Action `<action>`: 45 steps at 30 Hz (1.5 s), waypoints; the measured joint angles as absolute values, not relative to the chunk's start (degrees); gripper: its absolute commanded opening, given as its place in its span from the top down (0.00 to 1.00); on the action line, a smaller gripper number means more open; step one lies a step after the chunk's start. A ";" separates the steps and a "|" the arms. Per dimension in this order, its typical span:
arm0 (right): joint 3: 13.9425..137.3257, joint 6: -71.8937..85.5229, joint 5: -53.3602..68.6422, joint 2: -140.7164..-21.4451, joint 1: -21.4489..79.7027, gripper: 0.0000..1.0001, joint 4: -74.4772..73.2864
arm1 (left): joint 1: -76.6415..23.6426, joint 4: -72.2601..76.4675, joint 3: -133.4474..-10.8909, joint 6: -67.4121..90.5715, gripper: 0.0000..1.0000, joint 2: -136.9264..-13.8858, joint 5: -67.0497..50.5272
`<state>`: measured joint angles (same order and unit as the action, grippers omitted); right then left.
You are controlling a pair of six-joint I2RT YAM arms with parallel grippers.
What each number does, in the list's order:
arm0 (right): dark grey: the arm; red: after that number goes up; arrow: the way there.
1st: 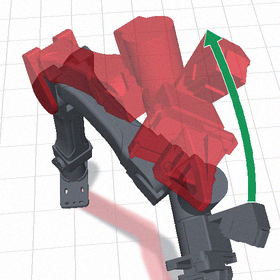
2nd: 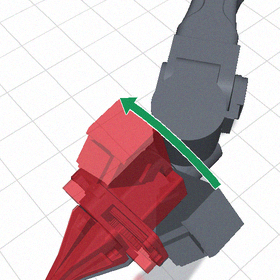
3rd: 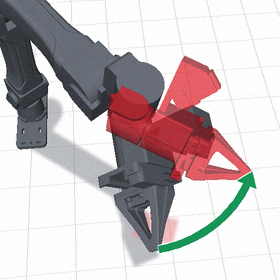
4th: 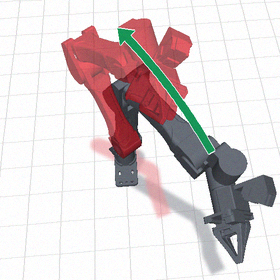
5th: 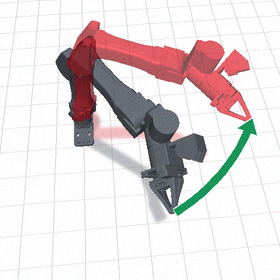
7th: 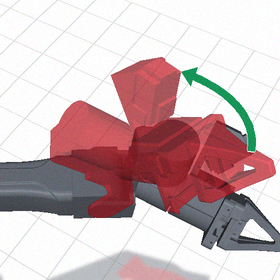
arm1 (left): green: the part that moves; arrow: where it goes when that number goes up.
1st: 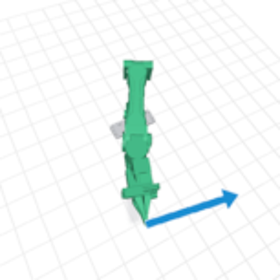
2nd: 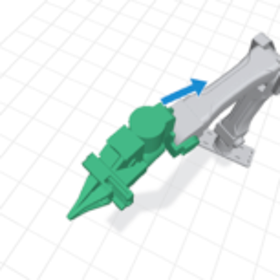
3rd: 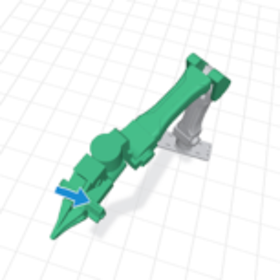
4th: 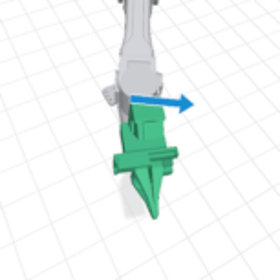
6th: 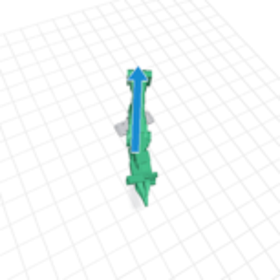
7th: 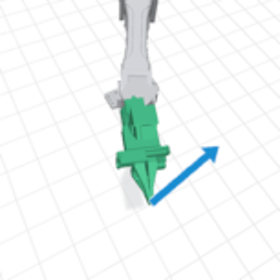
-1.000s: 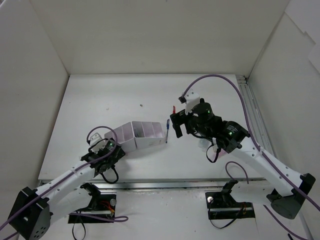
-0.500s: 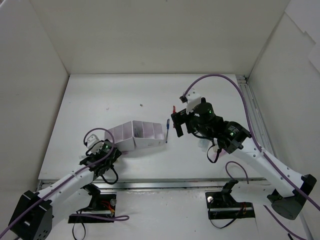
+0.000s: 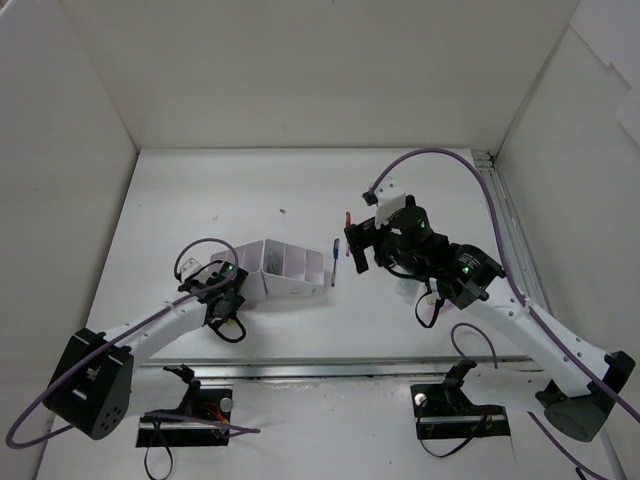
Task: Sort the stationery into containers
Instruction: Pick up the stationery from the corner of the board.
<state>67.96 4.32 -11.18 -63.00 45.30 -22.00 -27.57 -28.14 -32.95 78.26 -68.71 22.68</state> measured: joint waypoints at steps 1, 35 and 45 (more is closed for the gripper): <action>67.96 4.32 -11.31 -62.98 45.30 0.02 -22.00 | -27.57 -28.82 -33.36 78.32 0.57 -69.32 22.06; 66.02 3.86 -13.78 -55.68 45.30 0.02 -21.67 | -32.47 -34.39 -31.42 76.44 0.77 -66.35 16.53; 65.10 3.81 -14.92 -53.67 45.30 0.02 -21.65 | -41.76 -34.13 -36.84 72.03 1.00 -72.99 14.39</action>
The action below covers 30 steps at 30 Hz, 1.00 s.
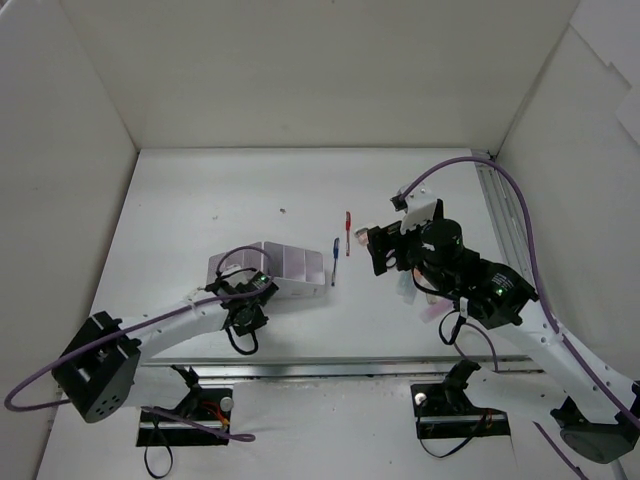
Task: Sort the stationery into containers
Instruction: Pick up the stationery from the corner of the board, then place the stationery in the storage box.
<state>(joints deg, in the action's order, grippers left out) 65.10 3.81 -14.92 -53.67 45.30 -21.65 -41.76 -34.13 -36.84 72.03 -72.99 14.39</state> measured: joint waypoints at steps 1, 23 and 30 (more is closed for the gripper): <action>65.10 3.81 -15.00 -53.67 45.30 0.02 -21.65 | -43.27 -34.20 -38.22 71.64 1.00 -74.11 14.13; 64.34 2.39 -15.22 -53.49 44.91 0.02 -21.63 | -24.69 -36.32 -48.97 46.28 1.00 -55.02 23.99; 64.23 1.28 -15.64 -53.49 44.91 0.02 -21.63 | -15.59 -30.37 -48.97 34.63 1.00 -60.97 14.94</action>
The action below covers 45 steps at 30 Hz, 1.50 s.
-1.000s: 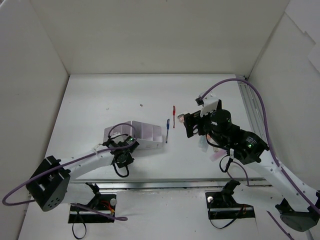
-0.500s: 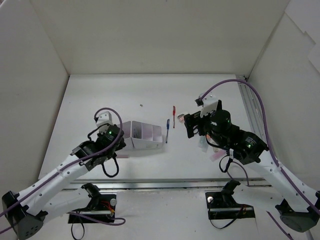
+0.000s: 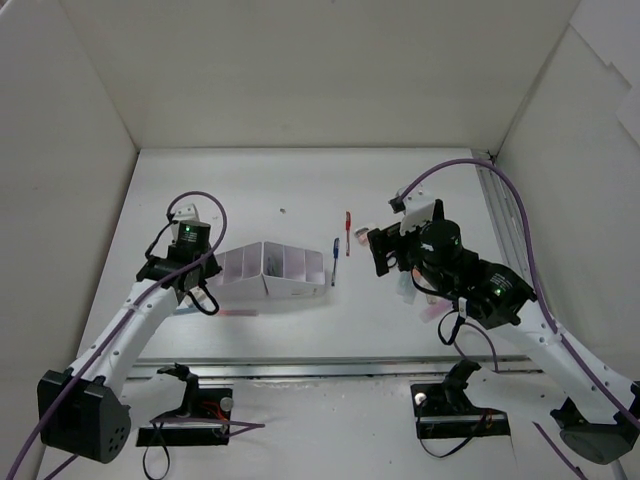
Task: Sort the stationery into containers
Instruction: Place the stationery in the storage box, then pick up the pen from the corner of the board.
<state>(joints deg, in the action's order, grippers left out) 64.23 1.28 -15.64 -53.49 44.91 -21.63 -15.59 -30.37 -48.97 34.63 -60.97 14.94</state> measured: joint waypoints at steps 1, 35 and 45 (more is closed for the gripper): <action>64.18 1.21 -15.75 -53.49 44.88 0.02 -21.63 | -15.16 -29.89 -48.97 33.71 1.00 -61.78 14.00; 62.04 1.04 -17.08 -48.38 44.56 0.02 -21.63 | -15.55 -44.51 -30.94 70.11 0.07 -45.41 6.50; 61.01 1.04 -18.50 -46.61 44.56 0.02 -21.65 | -19.31 -45.21 -34.20 86.67 0.33 -57.17 11.99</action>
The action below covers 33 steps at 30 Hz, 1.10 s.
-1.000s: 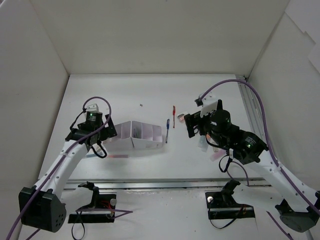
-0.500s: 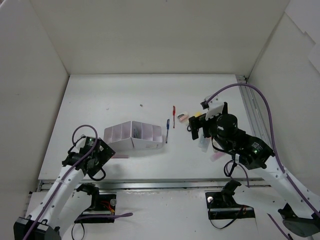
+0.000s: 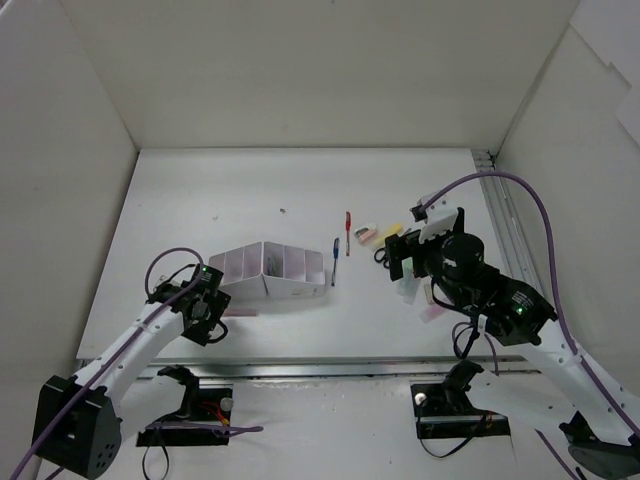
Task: Sort the stationery into containers
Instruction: Pick up the pen from the corner of the board.
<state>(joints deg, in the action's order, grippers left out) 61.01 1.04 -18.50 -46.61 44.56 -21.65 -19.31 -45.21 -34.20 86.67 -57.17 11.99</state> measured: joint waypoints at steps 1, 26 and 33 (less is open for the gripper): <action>61.01 1.04 -18.68 -46.44 44.56 0.02 -21.65 | -19.68 -45.21 -34.30 87.96 0.35 -57.82 12.45; 61.01 -0.58 -19.35 -47.13 44.27 0.02 -21.67 | -22.15 -42.22 -39.29 97.41 0.48 -75.11 15.16; 61.01 -0.62 -19.75 -47.77 44.23 0.02 -21.67 | -23.07 -49.19 -45.76 97.06 0.65 -83.15 14.46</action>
